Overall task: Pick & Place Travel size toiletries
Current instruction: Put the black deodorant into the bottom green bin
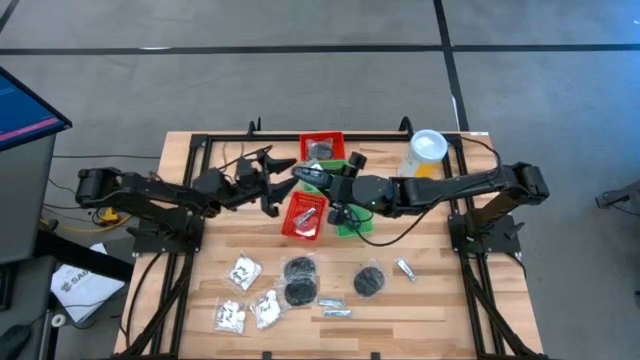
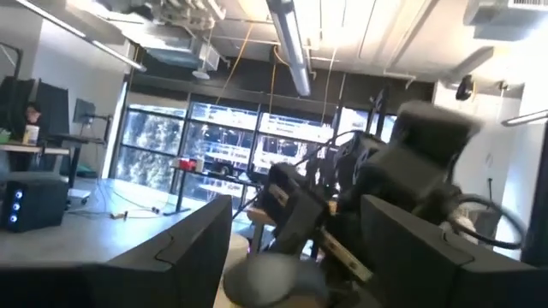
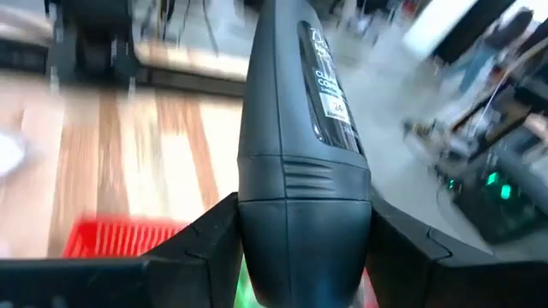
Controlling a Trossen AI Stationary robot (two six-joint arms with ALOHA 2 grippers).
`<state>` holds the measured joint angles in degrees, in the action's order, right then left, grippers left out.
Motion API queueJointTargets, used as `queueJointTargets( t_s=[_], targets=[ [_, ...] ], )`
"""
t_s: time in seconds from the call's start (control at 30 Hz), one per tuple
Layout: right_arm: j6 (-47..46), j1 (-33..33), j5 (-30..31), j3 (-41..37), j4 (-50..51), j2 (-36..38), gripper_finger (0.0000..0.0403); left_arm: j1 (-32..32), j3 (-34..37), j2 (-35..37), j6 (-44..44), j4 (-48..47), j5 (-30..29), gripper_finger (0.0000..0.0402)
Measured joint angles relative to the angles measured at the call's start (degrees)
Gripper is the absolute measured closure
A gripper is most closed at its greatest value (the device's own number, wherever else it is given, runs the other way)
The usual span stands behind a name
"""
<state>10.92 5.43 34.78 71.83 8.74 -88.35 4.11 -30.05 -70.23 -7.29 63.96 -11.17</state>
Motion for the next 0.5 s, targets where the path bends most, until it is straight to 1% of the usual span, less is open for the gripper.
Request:
queueJointTargets(
  t_s=[0.1,0.23,0.3,0.43,0.5],
  targets=[
    [-3.80,0.35,-0.03,-0.05,7.18,1.53,0.0219,0.05,2.27,3.90,0.01,-2.46,-0.04,0.0152],
    [-10.67,1.02,-0.40,-0.07,18.36,2.42,0.0219,0.01,5.91,7.90,-0.22,-2.69,-0.14,0.0152],
    [-14.59,1.45,-0.53,-0.09,24.23,2.42,0.0219,-0.17,7.18,8.89,-0.60,-2.27,-0.14,0.0152],
    [-23.51,2.53,-0.65,-0.25,32.89,1.00,0.0219,-1.11,8.81,10.03,-0.92,-2.43,-0.15,0.0152],
    [-27.09,3.17,-0.70,-1.48,34.55,0.30,0.0219,-1.60,8.95,9.98,-0.94,-2.62,-0.14,0.0152]
  ],
)
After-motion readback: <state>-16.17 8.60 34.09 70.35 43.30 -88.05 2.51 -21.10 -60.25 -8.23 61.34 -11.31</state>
